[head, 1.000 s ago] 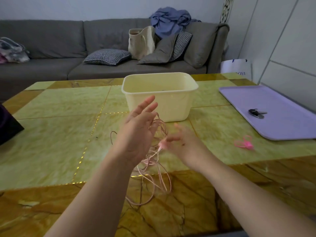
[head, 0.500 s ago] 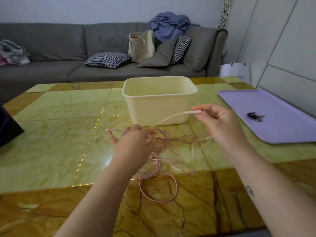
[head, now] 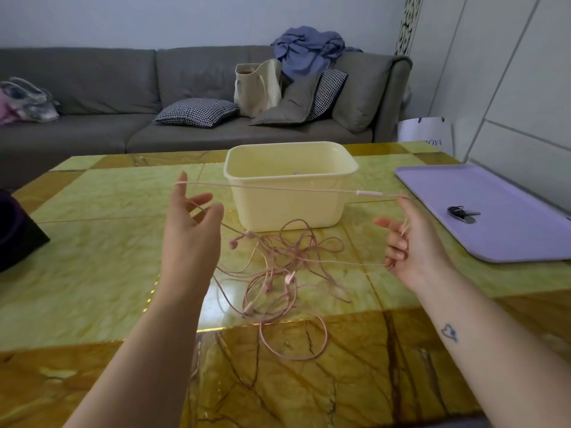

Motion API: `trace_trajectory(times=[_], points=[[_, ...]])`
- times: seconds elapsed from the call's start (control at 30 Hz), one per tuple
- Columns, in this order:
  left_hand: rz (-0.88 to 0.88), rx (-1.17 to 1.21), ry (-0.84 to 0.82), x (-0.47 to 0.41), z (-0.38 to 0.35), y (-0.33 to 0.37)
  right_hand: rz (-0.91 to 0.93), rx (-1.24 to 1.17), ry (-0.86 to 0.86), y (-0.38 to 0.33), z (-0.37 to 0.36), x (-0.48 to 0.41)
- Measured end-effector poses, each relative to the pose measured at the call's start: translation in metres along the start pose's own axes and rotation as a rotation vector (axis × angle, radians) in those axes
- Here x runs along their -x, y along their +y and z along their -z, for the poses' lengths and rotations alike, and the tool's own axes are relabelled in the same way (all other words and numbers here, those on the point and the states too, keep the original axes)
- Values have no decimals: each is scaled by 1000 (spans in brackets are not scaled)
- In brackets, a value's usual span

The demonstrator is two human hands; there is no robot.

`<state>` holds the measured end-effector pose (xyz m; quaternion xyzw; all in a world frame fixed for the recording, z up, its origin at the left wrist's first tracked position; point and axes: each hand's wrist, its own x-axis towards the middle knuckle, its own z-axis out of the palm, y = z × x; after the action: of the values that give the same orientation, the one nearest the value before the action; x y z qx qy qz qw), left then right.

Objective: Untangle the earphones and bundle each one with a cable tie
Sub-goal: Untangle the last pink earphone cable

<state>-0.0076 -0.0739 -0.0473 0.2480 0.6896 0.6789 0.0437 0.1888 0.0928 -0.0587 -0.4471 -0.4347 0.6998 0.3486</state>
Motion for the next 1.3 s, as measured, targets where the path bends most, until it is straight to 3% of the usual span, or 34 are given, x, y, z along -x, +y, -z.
trace_trajectory(times=[0.13,0.23,0.3,0.4,0.47,0.53,0.63,0.7,0.77,0.87,0.97,1.07,1.17,1.3], points=[[92,300,139,-5,8,5,315,277,244,3,-1,3],[56,149,224,-7,17,5,517,480,279,3,-1,6],[2,68,245,-5,20,8,448,386,274,4,0,0],[4,49,264,-4,21,10,96,-188,176,1,4,-11],[55,79,267,-5,20,8,-46,-319,80,1,9,-16],[113,118,256,-4,18,8,-57,-172,-1,-1,10,-12],[119,99,211,-4,17,10,236,370,66,-3,2,1],[64,-19,122,-1,13,11,369,479,45,-4,-8,7],[-2,-154,-24,7,3,11,305,303,-137,-6,-15,13],[-70,-284,-440,26,-19,6,158,-16,-412,-14,-22,23],[-216,-507,-793,44,-40,-4,191,-141,-573,-22,-26,34],[-272,-757,-905,57,-54,-17,327,-160,-635,-28,-29,42],[-274,-938,-780,58,-63,-25,590,2,-539,-32,-26,43],[-286,-939,-504,42,-61,-23,851,222,-211,-30,-16,34]])
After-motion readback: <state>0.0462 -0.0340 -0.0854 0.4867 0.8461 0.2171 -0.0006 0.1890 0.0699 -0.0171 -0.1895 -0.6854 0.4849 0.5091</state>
